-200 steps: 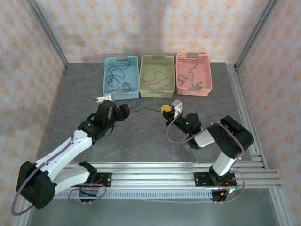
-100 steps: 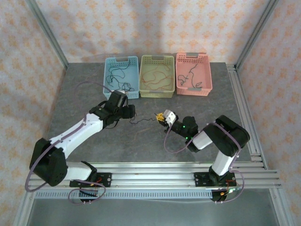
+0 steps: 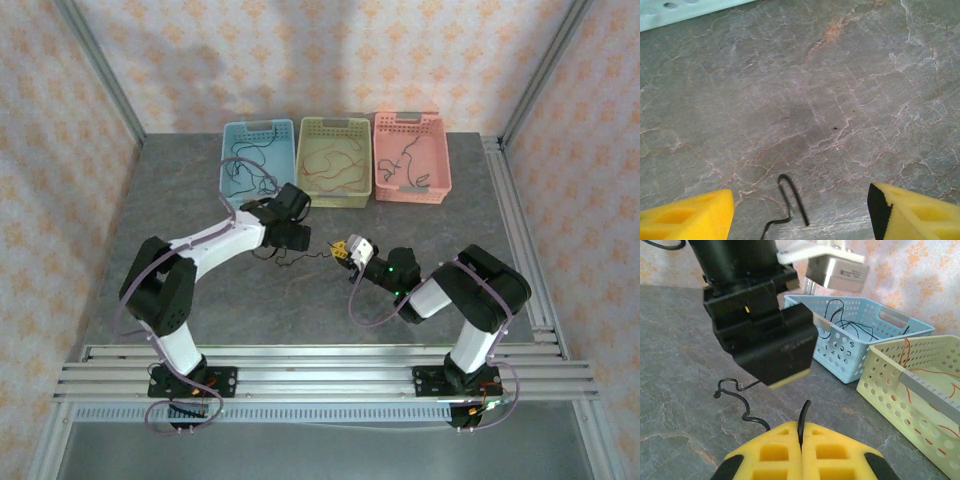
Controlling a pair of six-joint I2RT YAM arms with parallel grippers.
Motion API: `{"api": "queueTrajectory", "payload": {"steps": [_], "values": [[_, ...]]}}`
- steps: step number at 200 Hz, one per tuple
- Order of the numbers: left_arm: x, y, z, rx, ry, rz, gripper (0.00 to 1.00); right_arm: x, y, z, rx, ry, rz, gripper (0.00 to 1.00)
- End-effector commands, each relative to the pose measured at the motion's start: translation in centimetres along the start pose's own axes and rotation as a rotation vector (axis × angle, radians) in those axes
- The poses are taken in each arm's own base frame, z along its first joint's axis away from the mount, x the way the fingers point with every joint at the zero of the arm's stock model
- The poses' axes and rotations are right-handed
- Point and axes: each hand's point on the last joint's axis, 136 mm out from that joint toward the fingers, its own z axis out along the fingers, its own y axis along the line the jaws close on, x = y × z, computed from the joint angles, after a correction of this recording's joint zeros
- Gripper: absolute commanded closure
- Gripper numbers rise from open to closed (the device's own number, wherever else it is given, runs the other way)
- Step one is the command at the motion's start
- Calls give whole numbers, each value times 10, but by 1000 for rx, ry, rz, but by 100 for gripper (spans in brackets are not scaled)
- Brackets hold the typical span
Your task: Untangle the cables
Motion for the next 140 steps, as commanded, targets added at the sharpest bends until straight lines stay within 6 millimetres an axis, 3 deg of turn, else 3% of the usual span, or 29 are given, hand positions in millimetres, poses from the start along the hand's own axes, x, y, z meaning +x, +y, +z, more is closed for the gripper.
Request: {"api": "queueTrajectory", "payload": {"steps": [1, 80, 140], "values": [[2, 9, -3, -85, 49, 50, 32, -5, 6, 0, -25, -24, -18, 100], [19, 16, 17, -140, 180, 55, 42, -6, 2, -1, 0, -21, -16, 100], [22, 16, 23, -103, 205, 34, 65, -6, 1, -2, 5, -20, -13, 100]]}}
